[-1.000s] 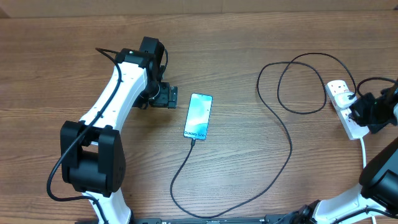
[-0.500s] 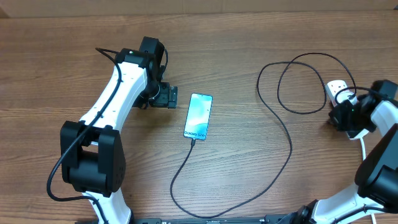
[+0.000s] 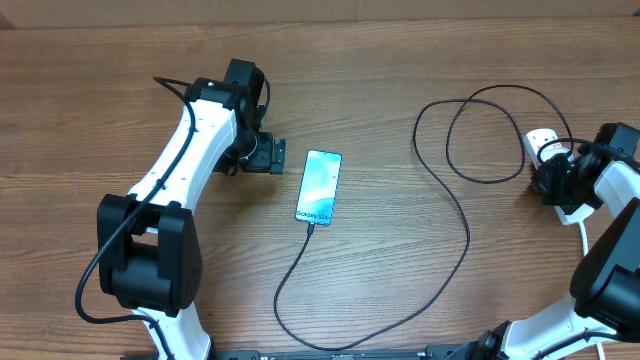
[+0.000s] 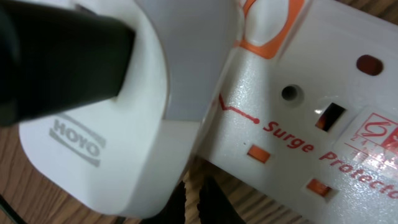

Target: Plug charger to phone and switch on socket

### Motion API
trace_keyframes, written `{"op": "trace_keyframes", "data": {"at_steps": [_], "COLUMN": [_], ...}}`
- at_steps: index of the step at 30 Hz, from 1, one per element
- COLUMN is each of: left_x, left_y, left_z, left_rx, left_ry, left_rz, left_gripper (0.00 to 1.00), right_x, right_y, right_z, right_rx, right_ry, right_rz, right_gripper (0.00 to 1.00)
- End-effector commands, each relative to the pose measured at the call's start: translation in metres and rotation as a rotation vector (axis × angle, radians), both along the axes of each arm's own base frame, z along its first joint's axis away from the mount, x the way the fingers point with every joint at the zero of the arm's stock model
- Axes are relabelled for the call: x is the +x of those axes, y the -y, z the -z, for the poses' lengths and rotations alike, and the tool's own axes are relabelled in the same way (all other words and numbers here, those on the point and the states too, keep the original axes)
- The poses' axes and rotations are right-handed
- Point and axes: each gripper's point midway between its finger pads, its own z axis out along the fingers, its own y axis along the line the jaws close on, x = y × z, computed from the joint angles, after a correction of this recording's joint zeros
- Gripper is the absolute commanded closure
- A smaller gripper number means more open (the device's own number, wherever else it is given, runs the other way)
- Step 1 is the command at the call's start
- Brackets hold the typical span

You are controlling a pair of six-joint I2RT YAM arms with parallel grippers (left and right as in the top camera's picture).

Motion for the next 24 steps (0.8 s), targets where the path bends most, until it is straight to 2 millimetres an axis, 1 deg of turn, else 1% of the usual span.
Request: {"op": "trace_keyframes", "data": {"at_steps": [1, 12, 13, 17, 19, 22, 24], "left_x": [0.003, 0.003, 0.003, 0.003, 0.003, 0.003, 0.003], "left_y": [0.001, 0.001, 0.001, 0.001, 0.001, 0.001, 0.001], "left_z": [-0.010, -0.010, -0.010, -0.010, -0.010, -0.010, -0.010], "left_rx": [0.004, 0.004, 0.004, 0.004, 0.004, 0.004, 0.004], "left_ry": [0.031, 0.031, 0.031, 0.031, 0.031, 0.031, 0.031], "left_rz": [-0.013, -0.013, -0.013, -0.013, -0.013, -0.013, -0.013], "left_gripper": [0.00, 0.00, 0.00, 0.01, 0.01, 0.00, 0.00], "right_x": [0.006, 0.008, 0.006, 0.001, -0.006, -0.016, -0.018], "right_y": [0.008, 0.009, 0.008, 0.005, 0.002, -0.003, -0.001], "right_z": [-0.007, -0.008, -0.007, -0.005, -0.003, -0.002, -0.008], "right_rx": [-0.039, -0.043, -0.039, -0.026, -0.010, 0.015, 0.017], "right_ry": [0.033, 0.043, 0.035, 0.011, -0.015, -0.058, -0.055], "right_rz": [0.009, 0.008, 0.008, 0.008, 0.007, 0.007, 0.013], "right_gripper": [0.90, 0.90, 0.88, 0.89, 0.96, 0.96, 0.96]}}
